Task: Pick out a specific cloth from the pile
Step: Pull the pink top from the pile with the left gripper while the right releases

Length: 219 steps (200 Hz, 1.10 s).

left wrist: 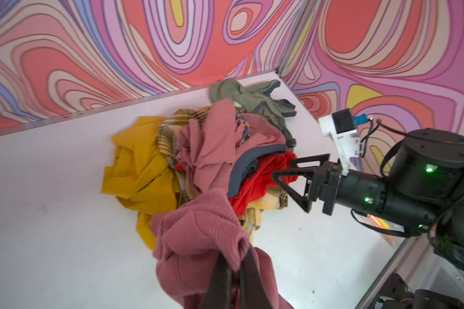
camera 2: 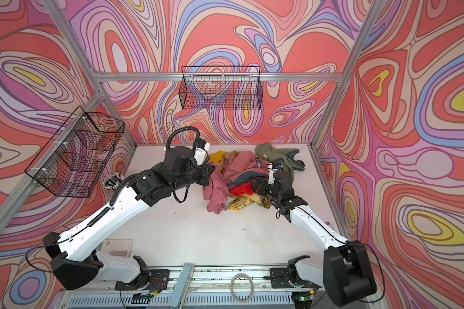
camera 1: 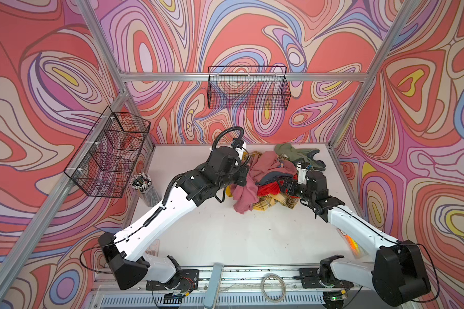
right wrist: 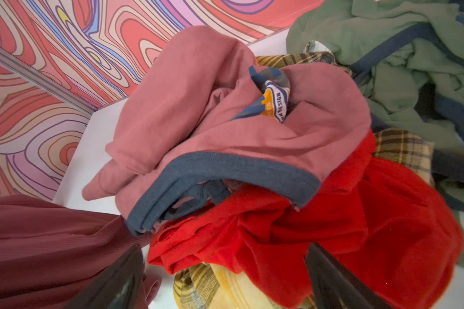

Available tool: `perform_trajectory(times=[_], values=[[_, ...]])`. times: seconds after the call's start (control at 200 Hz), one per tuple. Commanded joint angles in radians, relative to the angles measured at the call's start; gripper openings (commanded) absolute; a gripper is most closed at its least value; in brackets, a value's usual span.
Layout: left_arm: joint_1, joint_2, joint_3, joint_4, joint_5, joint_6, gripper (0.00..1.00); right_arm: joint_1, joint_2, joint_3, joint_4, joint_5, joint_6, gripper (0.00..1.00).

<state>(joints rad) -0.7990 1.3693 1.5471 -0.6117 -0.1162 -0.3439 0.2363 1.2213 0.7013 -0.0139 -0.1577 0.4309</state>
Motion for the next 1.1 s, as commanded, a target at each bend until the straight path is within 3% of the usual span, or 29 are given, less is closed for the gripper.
perform_trajectory(times=[0.0,0.326,0.501,0.656,0.952,1.092], values=[[-0.001,-0.07,0.046,-0.095,-0.166,0.041,0.0,-0.009,-0.008,-0.001,-0.001,0.059,-0.038,0.98],[0.013,-0.192,0.029,-0.195,-0.365,0.085,0.0,-0.027,-0.078,-0.018,-0.038,0.152,-0.067,0.98],[0.083,-0.212,0.046,-0.31,-0.487,0.091,0.0,-0.027,-0.097,-0.022,-0.054,0.191,-0.08,0.98],[0.18,-0.256,-0.042,-0.264,-0.438,0.12,0.0,-0.026,-0.114,-0.027,-0.063,0.203,-0.084,0.98],[0.264,-0.249,-0.115,-0.256,-0.426,0.125,0.0,-0.027,-0.126,-0.027,-0.083,0.193,-0.085,0.98],[0.328,-0.246,-0.178,-0.245,-0.34,0.101,0.0,-0.028,-0.132,-0.026,-0.094,0.188,-0.088,0.98]])
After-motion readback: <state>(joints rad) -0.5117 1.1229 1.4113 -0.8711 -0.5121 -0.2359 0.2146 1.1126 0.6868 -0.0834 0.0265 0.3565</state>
